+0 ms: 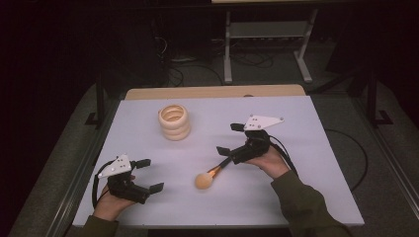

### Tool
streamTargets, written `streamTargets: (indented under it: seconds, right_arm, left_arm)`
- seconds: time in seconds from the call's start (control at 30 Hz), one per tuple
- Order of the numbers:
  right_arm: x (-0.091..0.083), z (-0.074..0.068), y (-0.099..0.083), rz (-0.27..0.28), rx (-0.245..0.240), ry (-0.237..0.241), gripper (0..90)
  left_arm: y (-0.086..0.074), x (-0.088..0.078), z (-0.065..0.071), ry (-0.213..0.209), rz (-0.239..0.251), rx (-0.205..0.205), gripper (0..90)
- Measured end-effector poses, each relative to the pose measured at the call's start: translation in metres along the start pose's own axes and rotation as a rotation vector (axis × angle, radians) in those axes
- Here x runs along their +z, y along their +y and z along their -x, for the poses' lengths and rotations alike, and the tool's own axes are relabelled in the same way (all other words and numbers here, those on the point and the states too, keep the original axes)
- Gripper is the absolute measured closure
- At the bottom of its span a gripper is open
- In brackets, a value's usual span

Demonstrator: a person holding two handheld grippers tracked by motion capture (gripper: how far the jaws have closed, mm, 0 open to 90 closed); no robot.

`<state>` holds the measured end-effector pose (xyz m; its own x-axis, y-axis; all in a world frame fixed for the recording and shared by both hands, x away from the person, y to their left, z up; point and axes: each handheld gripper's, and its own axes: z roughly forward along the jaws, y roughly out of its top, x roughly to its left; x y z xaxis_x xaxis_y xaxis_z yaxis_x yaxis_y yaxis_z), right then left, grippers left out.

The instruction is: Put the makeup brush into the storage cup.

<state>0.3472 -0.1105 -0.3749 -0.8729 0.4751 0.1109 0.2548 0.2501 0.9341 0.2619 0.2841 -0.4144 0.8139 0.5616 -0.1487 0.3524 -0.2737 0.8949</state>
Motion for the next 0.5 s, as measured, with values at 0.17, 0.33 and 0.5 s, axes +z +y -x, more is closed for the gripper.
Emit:
streamTargets:
  seconds: [0.17,0.33,0.5]
  right_arm:
    - [0.0033,-0.0002,0.0024,-0.014,-0.005,0.008,1.2]
    - [0.0051,-0.0007,0.0038,-0.031,-0.009,0.021,1.2]
    - [0.0066,-0.0005,0.0058,-0.049,-0.015,0.04,1.2]
  left_arm:
    - [0.0,0.0001,0.0,0.002,0.0,0.002,0.0]
    - [0.0002,0.0003,0.0002,0.002,0.0,0.004,0.0]
    - [0.0,0.001,0.0002,0.001,0.003,0.004,0.0]
